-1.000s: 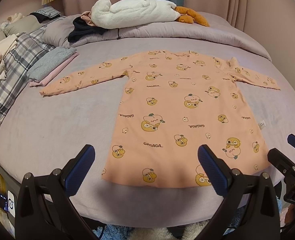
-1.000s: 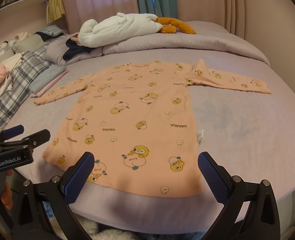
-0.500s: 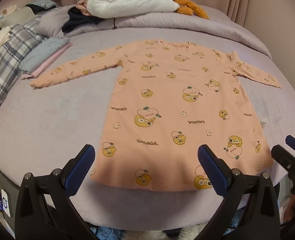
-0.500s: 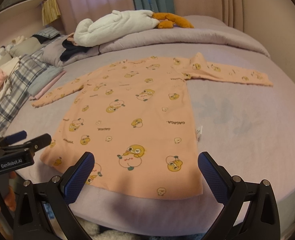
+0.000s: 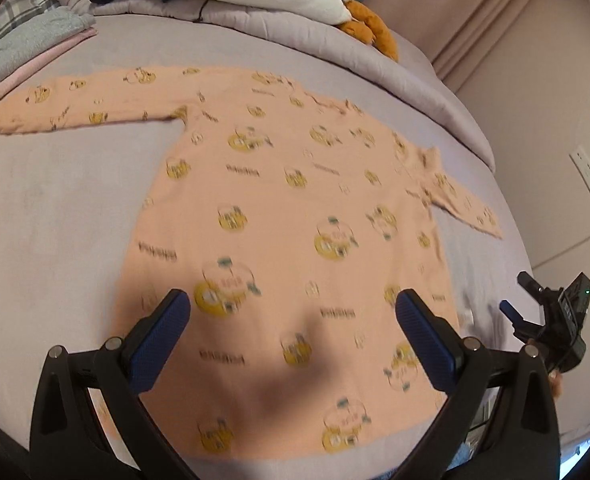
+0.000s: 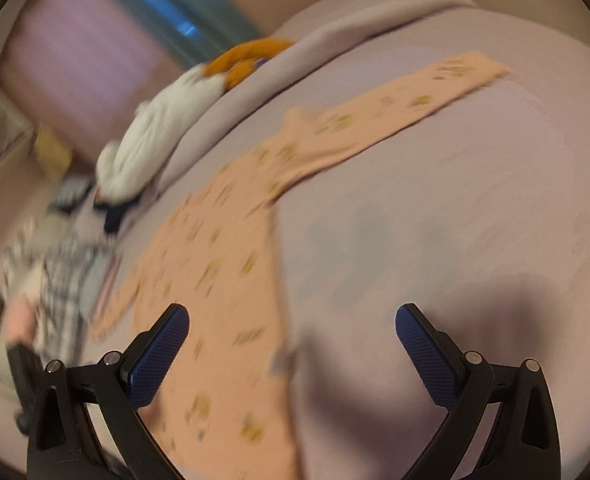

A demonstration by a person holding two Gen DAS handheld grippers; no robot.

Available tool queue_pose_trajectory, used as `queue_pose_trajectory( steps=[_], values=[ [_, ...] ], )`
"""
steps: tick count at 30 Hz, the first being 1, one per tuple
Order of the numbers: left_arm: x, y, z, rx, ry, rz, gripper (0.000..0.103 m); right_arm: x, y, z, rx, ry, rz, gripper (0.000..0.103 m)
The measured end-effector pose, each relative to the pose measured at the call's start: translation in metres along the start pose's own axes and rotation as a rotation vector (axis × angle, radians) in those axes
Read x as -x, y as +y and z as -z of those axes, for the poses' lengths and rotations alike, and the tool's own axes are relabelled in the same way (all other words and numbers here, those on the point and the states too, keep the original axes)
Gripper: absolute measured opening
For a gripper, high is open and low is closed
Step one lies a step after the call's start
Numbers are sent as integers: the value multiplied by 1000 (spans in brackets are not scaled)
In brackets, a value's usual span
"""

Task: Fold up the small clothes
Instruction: 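Grasp the cuff of the sleeve with the right gripper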

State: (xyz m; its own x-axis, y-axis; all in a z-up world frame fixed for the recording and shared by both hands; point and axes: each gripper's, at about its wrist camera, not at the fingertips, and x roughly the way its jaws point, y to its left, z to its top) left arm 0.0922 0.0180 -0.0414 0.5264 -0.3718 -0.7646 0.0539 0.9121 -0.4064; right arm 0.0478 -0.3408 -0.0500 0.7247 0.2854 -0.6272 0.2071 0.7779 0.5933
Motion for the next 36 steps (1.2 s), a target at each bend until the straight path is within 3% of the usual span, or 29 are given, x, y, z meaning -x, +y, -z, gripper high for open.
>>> queue_pose_trajectory(
  steps=[4,10,15,21,24,26,30,32,34,36],
  values=[
    [-8,10,-16,47,4,1,103,-6,-28,-37,-61,-59,69,102],
    [-22,21,-35,108,17,0,103,-25,-75,-87,-191,-108,94,102],
    [-33,18,-46,103,24,-33,103,-43,-105,-115,-317,-138,36,102],
    [-49,12,-57,94,29,-60,103,-55,-116,-137,-387,-199,42,102],
    [-57,9,-62,102,44,-71,103,-62,-117,-149,-373,-193,76,86],
    [-57,6,-64,96,37,-72,103,-64,-123,-153,-369,-180,90,65],
    [-58,3,-62,75,26,-92,103,-69,-127,-158,-348,-166,133,37],
    [-60,4,-61,74,32,-96,103,-71,-127,-160,-324,-151,179,17],
    [-60,5,-60,75,36,-101,103,-71,-128,-161,-301,-141,206,9],
    [-58,5,-59,73,34,-102,103,-67,-127,-161,-286,-138,220,6]
  ],
)
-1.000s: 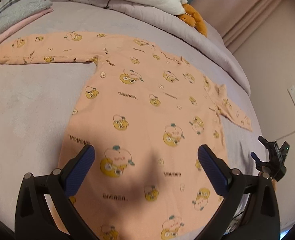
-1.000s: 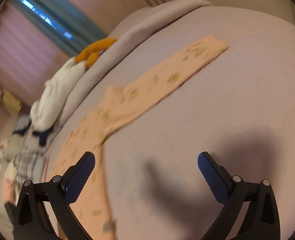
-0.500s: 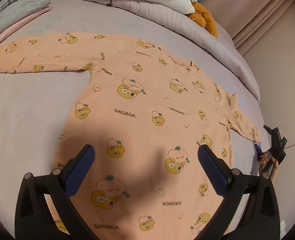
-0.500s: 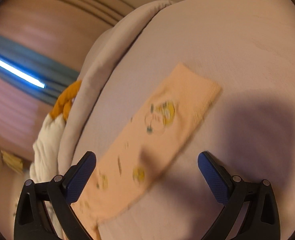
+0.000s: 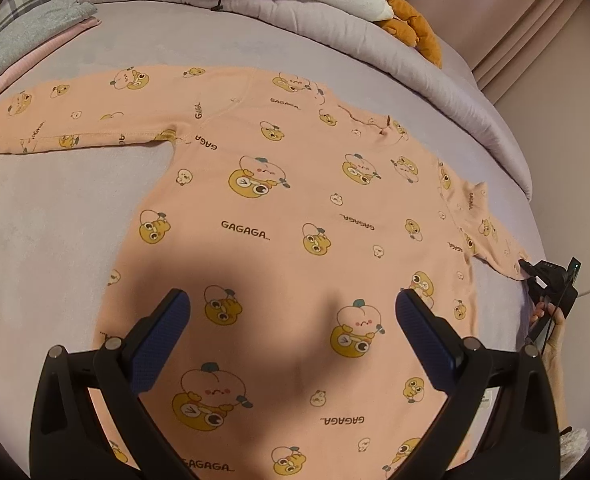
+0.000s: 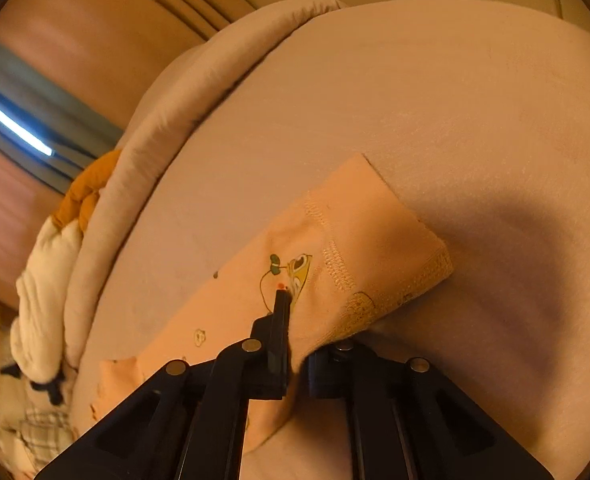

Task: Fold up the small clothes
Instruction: 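Grasp the cuff of the sleeve with the right gripper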

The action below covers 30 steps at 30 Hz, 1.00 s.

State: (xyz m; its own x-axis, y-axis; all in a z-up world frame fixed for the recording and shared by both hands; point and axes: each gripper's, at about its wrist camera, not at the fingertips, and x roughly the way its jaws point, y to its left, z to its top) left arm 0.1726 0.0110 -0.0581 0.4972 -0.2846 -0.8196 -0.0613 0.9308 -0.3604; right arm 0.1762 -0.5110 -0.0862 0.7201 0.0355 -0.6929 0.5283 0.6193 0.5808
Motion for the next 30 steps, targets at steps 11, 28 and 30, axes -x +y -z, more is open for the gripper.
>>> queue_pose_trajectory(
  steps=[11,28,30],
  values=[
    [13,14,10,7,-13,18,103,41,20,-6,24,-63,-48,5],
    [41,74,14,48,-51,55,103,80,168,39,275,-60,-199,5],
    [45,82,15,55,-58,60,103,80,199,54,345,-50,-217,5]
  ],
)
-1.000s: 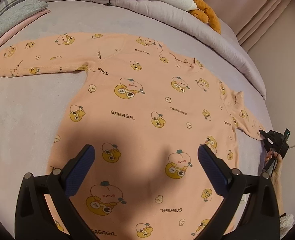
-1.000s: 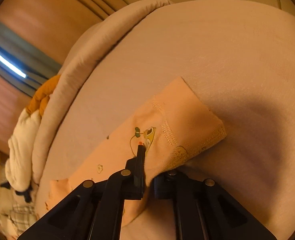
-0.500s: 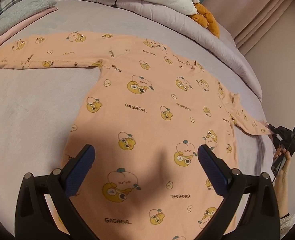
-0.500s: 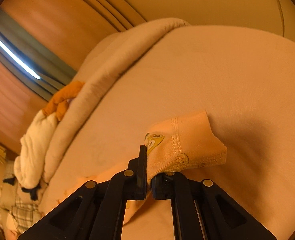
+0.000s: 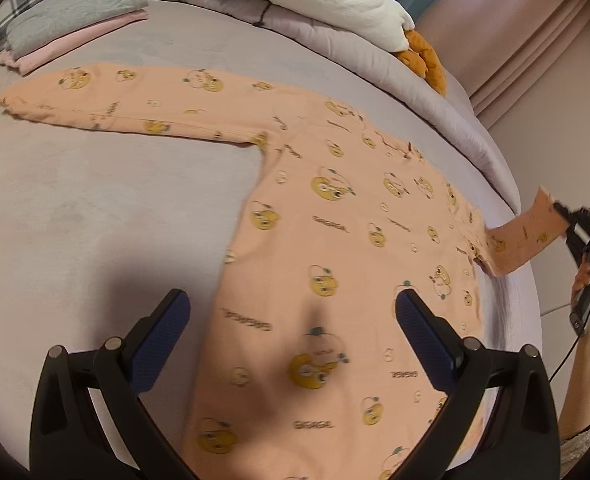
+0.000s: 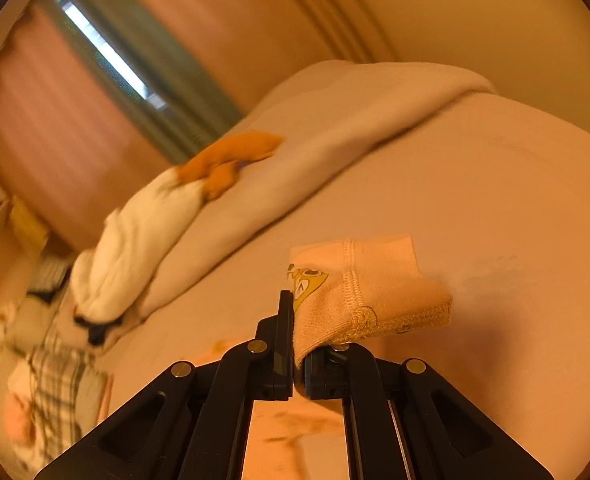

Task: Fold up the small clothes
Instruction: 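Grasp the cuff of the sleeve with the right gripper, then carry the held sleeve across the shirt body with the right gripper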

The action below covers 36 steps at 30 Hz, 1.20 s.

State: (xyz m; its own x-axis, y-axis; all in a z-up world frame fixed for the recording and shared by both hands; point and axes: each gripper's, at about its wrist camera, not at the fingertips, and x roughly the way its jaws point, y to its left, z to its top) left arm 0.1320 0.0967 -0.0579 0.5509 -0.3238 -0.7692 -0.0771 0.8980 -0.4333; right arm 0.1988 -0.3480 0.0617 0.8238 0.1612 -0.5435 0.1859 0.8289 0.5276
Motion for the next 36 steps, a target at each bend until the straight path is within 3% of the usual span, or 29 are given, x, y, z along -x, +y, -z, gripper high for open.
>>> queue_pose_trajectory(
  steps=[6,10,15,19,21,25,27,29,33,36],
  values=[
    [8,27,2,40,-9,23,103,-21,103,23,206,48,-83,5],
    [13,46,3,72,-19,32,103,-49,158,53,361,91,-65,5],
    [18,68,5,104,-25,22,103,-100,220,115,536,160,-25,5],
    [18,79,7,124,-17,16,103,-149,257,182,699,242,70,5],
    [19,83,8,130,-15,12,103,-176,266,217,758,339,109,11],
    [20,88,6,136,-16,9,103,-195,267,263,853,437,122,36],
    [21,89,6,139,-17,9,103,-187,268,269,884,422,89,49],
    [20,91,6,143,-17,9,103,-172,263,262,870,432,0,57],
    [16,96,3,165,-15,10,103,-148,241,229,742,482,-201,60],
    [16,101,0,195,-26,30,103,-139,223,201,593,480,-288,65]
  ],
)
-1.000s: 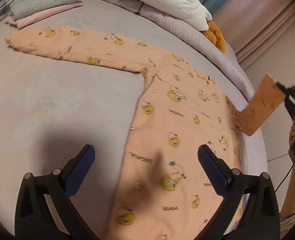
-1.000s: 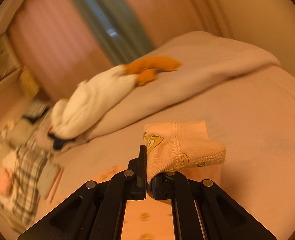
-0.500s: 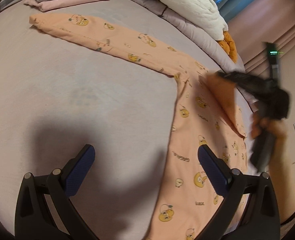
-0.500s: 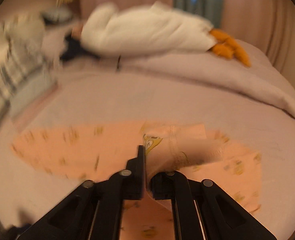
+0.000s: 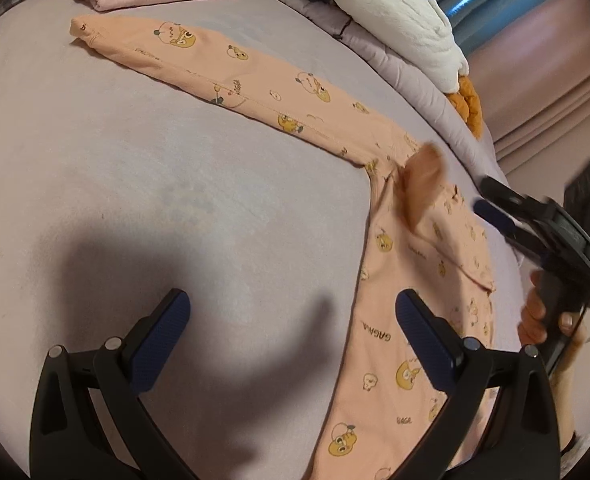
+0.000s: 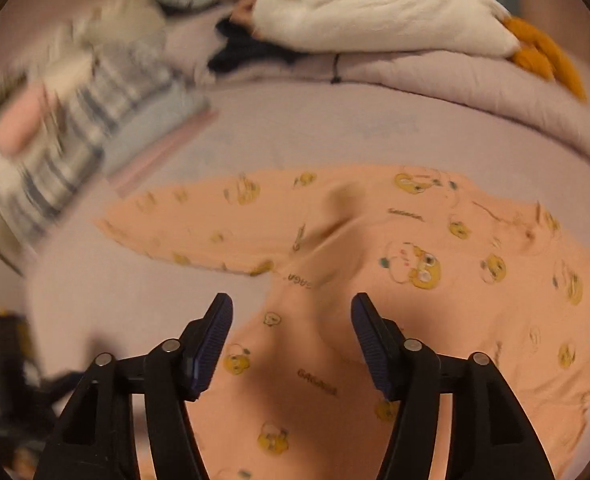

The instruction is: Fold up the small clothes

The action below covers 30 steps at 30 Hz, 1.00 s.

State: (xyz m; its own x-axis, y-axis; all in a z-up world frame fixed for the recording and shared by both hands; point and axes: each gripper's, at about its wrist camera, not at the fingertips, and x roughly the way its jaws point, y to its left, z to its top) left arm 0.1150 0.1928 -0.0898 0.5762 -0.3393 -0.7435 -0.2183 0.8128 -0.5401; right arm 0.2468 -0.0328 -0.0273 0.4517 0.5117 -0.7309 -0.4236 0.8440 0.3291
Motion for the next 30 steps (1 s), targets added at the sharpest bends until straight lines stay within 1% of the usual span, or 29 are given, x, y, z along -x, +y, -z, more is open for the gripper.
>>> queue_pose_trajectory(
  steps=[1,3,6,8,9,10,11,12,14,15,18,20,21,23,25,27,29,30],
  values=[
    [1,2,-2,11,-4,10,103,8,-9,-2,-35,-24,-21,65],
    [1,7,-7,42,-8,34,103,14,-21,2,-66,-52,5,65],
    [3,15,-18,79,-16,46,103,4,-28,8,-78,-35,17,63],
    [5,22,-30,109,-30,47,103,-6,-22,12,-58,-18,23,47],
    [4,25,-36,121,-38,48,103,-13,-15,12,-37,-3,32,43],
    [4,32,-44,143,-47,52,103,-16,-11,11,-18,8,35,37],
    [4,39,-51,165,-52,54,103,-27,0,11,10,22,40,33],
    [3,43,-56,181,-54,55,103,-34,9,11,36,31,43,33],
    [0,60,-73,245,-63,63,103,-44,23,6,80,38,37,33],
    [-1,66,-78,267,-67,71,103,-54,37,4,111,38,36,33],
    [1,85,-95,335,-92,112,103,-73,52,-3,136,36,32,33],
    [3,96,-104,371,-111,124,103,-84,46,-5,133,50,48,33],
    [3,102,-111,387,-121,133,103,-99,45,-7,127,87,68,33],
    [4,110,-123,411,-130,125,103,-110,35,-2,121,129,101,33],
    [0,113,-133,411,-122,132,103,-105,33,-4,119,109,77,33],
    [-5,120,-145,437,-119,131,103,-95,29,-4,86,104,39,33],
    [-7,126,-155,458,-138,127,103,-81,22,1,56,86,-4,33],
    [-6,129,-158,466,-164,116,103,-76,19,3,50,77,-13,33]
  ],
)
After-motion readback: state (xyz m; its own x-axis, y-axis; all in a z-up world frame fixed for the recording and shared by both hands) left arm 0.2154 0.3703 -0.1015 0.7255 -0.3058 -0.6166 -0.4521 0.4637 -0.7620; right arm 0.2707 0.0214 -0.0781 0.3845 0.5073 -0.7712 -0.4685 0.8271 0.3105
